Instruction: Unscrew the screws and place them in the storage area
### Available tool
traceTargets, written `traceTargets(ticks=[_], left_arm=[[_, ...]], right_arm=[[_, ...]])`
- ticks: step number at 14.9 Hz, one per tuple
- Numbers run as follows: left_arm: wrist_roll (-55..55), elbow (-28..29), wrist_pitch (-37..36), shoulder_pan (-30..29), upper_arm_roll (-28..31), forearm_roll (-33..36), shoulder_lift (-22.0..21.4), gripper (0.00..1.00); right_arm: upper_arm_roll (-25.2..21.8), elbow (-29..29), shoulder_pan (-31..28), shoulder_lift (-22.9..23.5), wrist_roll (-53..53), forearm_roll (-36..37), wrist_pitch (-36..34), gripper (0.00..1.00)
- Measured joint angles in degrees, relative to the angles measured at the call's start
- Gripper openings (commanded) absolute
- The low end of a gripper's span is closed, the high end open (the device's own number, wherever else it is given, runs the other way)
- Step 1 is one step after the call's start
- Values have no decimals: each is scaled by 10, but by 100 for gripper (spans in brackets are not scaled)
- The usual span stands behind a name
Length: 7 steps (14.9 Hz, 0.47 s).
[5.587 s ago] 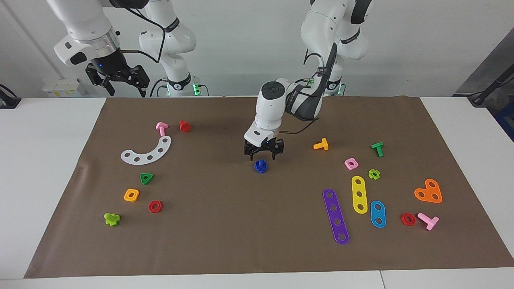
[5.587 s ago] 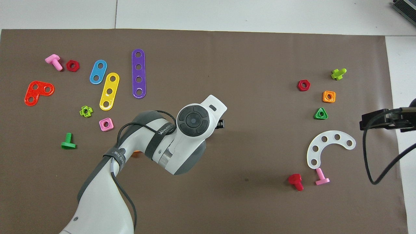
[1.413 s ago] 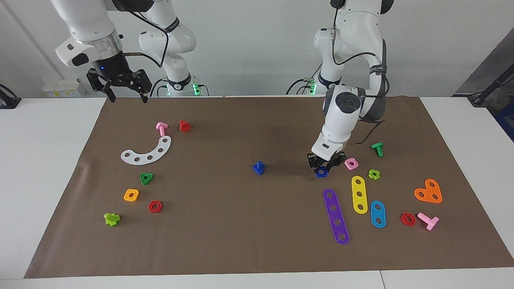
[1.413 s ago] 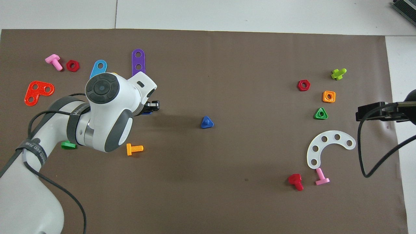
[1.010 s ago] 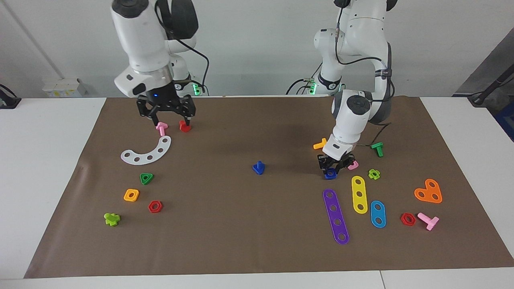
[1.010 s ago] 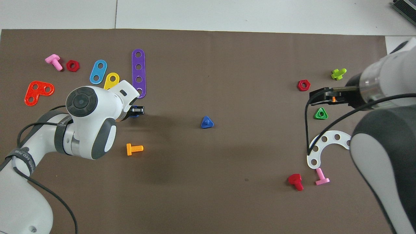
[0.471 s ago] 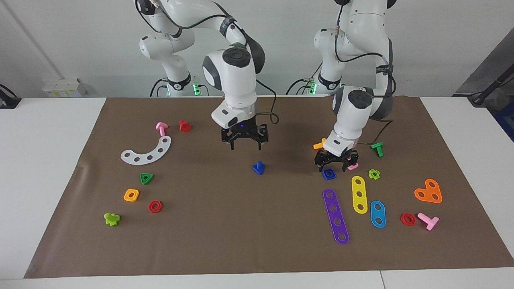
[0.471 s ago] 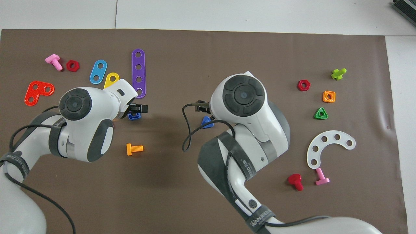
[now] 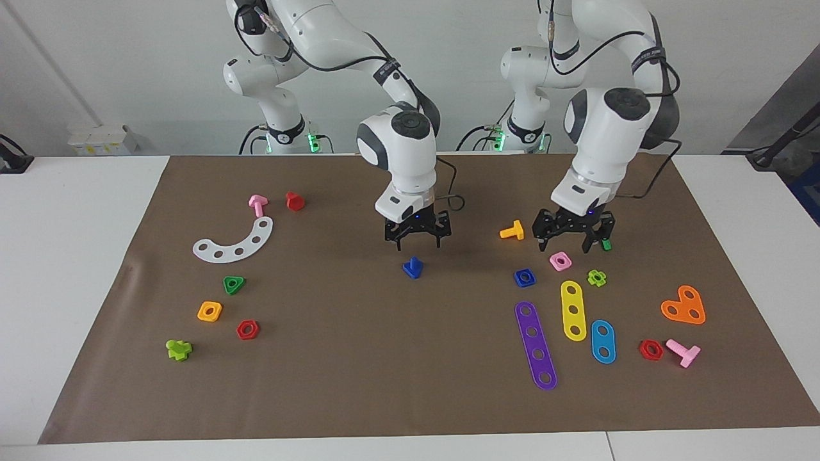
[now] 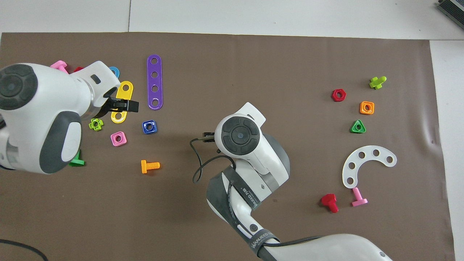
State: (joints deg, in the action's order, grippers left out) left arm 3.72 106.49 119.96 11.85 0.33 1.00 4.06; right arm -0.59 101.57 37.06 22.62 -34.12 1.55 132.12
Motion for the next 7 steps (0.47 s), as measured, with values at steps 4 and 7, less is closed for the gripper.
traceTargets(ticks=[4,7], left_arm=[[-53,-59,-82,-48,3,0,-23,100],[-72,-110,-165,-64,4,0,-44,100]], right_arm=[[0,5,2,16,46,0,25,95],[-2,6,1,26,102,0,63,92]])
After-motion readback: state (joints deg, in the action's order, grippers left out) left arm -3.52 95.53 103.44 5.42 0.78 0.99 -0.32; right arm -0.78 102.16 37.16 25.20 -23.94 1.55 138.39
